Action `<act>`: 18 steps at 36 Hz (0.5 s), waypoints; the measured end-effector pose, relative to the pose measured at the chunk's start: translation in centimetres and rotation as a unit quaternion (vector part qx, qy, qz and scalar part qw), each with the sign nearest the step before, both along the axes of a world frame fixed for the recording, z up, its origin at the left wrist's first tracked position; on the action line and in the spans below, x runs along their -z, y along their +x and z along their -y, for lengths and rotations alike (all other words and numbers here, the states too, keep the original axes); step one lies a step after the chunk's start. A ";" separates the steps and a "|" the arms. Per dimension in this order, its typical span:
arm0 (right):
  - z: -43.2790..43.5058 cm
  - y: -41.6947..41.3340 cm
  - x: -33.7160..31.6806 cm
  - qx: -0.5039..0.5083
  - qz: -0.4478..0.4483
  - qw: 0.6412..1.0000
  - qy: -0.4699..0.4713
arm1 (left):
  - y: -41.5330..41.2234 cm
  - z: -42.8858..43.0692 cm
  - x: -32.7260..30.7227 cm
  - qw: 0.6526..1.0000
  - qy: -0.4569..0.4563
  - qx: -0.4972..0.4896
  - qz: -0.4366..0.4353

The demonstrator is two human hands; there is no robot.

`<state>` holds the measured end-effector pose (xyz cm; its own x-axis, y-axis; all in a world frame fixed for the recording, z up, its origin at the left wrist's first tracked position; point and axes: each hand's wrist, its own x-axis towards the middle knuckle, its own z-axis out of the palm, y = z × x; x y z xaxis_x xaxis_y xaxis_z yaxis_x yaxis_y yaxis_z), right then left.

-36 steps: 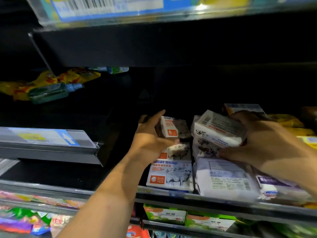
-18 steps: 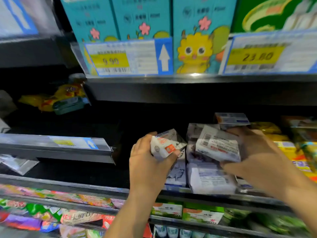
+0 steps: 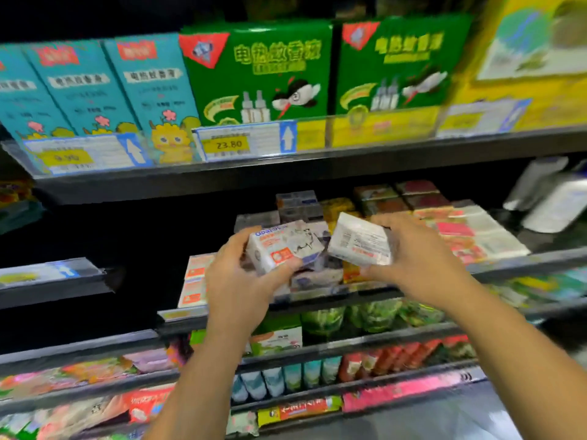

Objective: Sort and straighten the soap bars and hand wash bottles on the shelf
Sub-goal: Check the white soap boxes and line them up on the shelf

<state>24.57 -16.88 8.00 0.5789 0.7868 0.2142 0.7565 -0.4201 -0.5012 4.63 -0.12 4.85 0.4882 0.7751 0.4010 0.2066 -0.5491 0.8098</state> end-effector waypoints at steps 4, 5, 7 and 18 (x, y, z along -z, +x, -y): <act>4.4 3.9 0.2 0.032 0.028 0.999 0.000 | 4.3 2.3 -0.6 1.000 0.015 0.018 -0.004; 5.5 5.0 0.2 0.040 0.029 0.999 0.003 | 5.5 3.0 -0.7 0.999 0.002 0.035 -0.007; 7.8 7.2 0.1 0.036 0.033 0.999 0.019 | 8.2 4.3 -0.5 0.998 -0.016 0.063 -0.005; 16.8 21.6 1.9 0.080 0.103 0.991 -0.036 | 24.2 12.1 0.6 0.989 -0.091 0.070 -0.098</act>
<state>46.21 -33.70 6.08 0.6471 0.7063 0.2871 0.7606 -0.5719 -0.3075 28.79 -12.19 4.23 0.6508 0.7445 0.1487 0.3011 -0.4329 0.8497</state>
